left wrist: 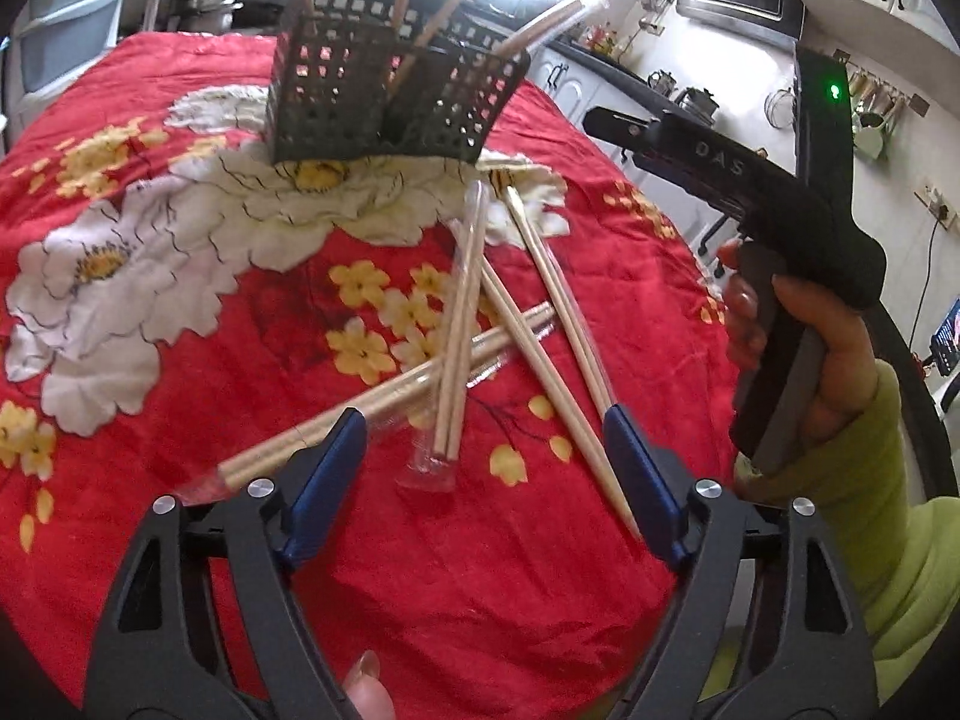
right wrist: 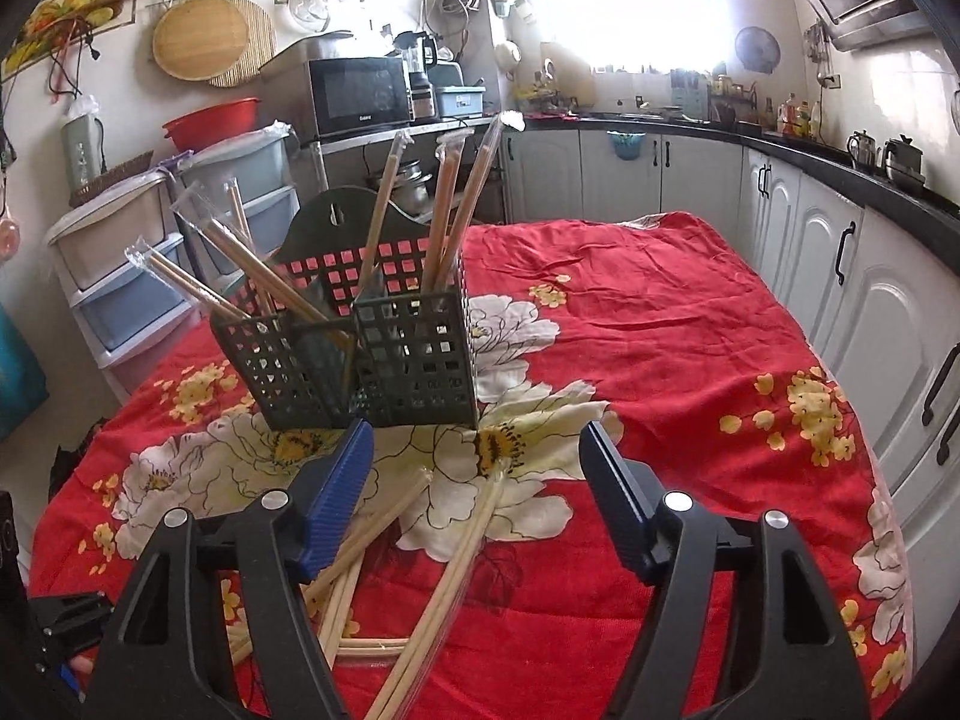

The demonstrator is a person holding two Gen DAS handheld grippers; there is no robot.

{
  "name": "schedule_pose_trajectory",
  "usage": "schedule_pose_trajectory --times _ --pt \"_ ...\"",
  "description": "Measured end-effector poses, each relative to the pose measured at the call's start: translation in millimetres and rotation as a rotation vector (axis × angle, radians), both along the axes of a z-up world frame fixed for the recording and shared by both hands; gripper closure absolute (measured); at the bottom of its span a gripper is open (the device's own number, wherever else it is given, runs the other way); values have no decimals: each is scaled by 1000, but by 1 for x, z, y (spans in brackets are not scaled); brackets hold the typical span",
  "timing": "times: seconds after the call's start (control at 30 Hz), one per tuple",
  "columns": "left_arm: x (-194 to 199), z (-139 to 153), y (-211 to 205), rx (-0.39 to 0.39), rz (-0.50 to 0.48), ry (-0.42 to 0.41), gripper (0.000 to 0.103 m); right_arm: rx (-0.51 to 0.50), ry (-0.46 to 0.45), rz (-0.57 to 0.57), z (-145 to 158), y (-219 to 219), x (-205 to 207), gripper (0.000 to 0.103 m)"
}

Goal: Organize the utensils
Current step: 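Close the left gripper on a chopstick while the right gripper grasps another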

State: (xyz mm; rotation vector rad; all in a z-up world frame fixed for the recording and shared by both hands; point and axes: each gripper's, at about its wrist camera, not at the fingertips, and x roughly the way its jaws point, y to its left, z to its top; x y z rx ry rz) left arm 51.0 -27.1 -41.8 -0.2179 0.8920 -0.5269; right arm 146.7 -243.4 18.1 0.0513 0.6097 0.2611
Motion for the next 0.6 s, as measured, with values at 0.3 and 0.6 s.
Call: schedule_pose_trajectory --times 0.3,0.6 --pt "4 -12 -9 13 -13 44 52 -25 112 -3 -25 3 18 44" --pt "14 -17 -3 -23 10 60 64 19 278 -2 -58 -2 48 61"
